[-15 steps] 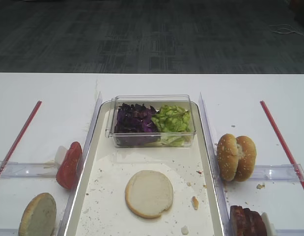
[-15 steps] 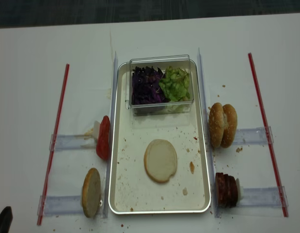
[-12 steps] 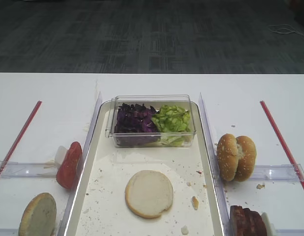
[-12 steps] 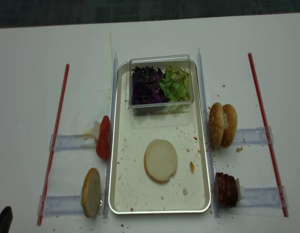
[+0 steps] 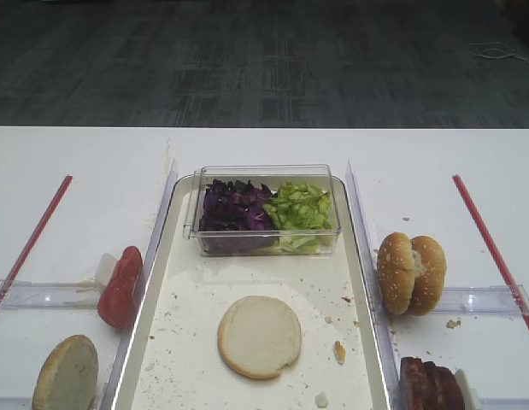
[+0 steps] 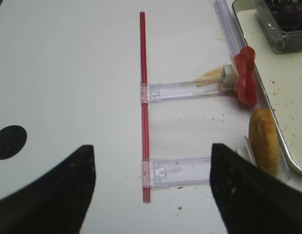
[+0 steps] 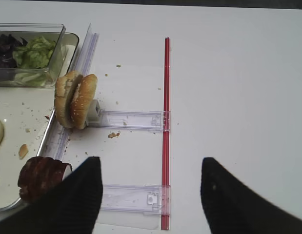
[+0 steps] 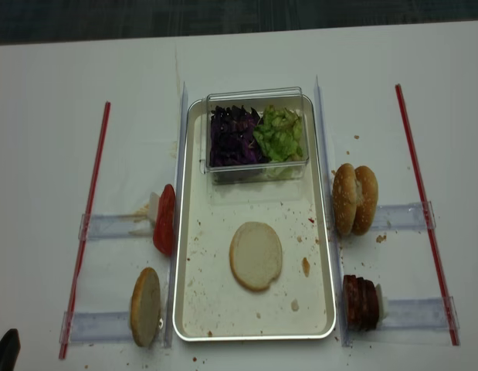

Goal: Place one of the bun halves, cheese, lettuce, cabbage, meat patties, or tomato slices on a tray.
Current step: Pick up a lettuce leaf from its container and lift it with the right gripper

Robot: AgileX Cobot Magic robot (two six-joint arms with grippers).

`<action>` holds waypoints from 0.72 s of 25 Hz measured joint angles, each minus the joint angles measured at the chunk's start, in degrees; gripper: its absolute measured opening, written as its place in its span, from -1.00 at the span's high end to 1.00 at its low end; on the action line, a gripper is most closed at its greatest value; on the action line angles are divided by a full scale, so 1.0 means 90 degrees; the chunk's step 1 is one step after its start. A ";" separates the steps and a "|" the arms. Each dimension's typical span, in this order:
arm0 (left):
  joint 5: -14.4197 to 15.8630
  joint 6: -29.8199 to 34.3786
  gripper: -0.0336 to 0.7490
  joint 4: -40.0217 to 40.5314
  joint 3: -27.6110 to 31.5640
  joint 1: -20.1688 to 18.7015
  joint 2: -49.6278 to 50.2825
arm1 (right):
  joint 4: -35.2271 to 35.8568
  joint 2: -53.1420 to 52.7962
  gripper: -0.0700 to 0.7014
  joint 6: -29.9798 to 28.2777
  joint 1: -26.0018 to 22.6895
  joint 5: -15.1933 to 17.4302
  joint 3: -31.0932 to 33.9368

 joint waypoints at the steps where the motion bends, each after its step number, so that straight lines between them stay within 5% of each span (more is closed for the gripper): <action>1: 0.0000 0.0000 -0.34 0.0000 0.0000 0.0000 0.0000 | 0.0000 0.0000 -0.43 0.0000 0.0000 0.0000 0.0000; 7: 0.0000 0.0000 -0.34 0.0000 0.0000 0.0000 0.0000 | 0.0000 0.0247 -0.43 0.0000 0.0000 0.0000 0.0000; 18: 0.0000 0.0000 -0.34 0.0000 0.0000 0.0000 0.0000 | 0.0049 0.3009 -0.43 0.0049 0.0000 -0.0010 0.0000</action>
